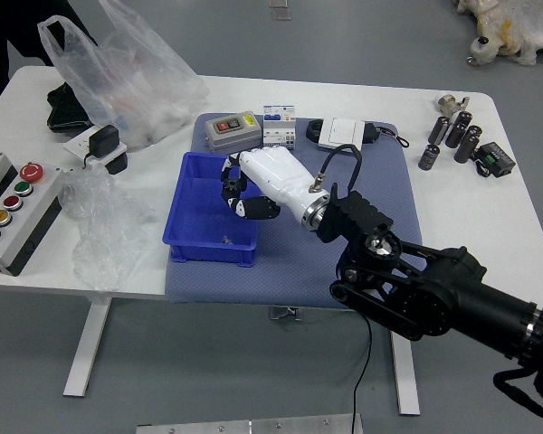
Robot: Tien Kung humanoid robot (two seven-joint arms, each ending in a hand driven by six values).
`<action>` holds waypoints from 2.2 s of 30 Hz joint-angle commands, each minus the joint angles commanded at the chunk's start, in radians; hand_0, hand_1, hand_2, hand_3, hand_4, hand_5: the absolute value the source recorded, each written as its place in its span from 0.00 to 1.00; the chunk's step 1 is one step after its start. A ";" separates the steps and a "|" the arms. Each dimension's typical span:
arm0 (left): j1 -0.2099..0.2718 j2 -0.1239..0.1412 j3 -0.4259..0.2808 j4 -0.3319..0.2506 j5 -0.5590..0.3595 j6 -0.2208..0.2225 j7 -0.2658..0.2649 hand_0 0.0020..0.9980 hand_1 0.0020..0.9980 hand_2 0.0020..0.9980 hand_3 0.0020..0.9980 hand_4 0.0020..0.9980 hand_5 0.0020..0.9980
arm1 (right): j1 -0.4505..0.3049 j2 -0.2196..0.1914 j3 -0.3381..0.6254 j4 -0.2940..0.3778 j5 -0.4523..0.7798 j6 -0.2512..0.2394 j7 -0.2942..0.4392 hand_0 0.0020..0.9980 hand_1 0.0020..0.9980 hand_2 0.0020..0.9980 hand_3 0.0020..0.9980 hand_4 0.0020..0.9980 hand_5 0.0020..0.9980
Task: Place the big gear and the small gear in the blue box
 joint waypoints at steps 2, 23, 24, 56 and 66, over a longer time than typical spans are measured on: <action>0.000 -0.002 -0.001 0.000 0.002 0.000 0.001 0.62 0.46 0.49 0.63 0.66 0.34 | -0.001 0.001 -0.002 -0.003 0.002 0.005 -0.003 0.30 0.64 0.82 0.79 0.54 0.28; 0.007 -0.007 -0.003 0.000 -0.003 0.001 0.000 0.61 0.46 0.49 0.63 0.66 0.34 | -0.137 -0.110 0.221 0.092 -0.061 0.077 -0.140 0.30 0.62 0.89 0.95 0.66 0.26; 0.008 -0.007 -0.004 0.000 -0.002 0.001 0.001 0.61 0.46 0.49 0.63 0.66 0.34 | -0.153 -0.122 0.235 0.105 -0.066 0.098 -0.166 0.31 0.64 0.91 0.97 0.82 0.36; -0.001 -0.004 0.009 0.000 -0.009 0.005 -0.005 0.61 0.46 0.49 0.63 0.65 0.34 | -0.166 -0.084 0.140 -0.009 0.023 0.188 -0.287 0.28 0.54 0.62 0.65 0.65 0.34; -0.001 -0.006 0.007 0.000 -0.007 0.002 -0.007 0.61 0.46 0.49 0.63 0.65 0.34 | -0.164 -0.080 0.123 -0.010 0.013 0.131 -0.288 0.23 0.47 0.41 0.46 0.60 0.07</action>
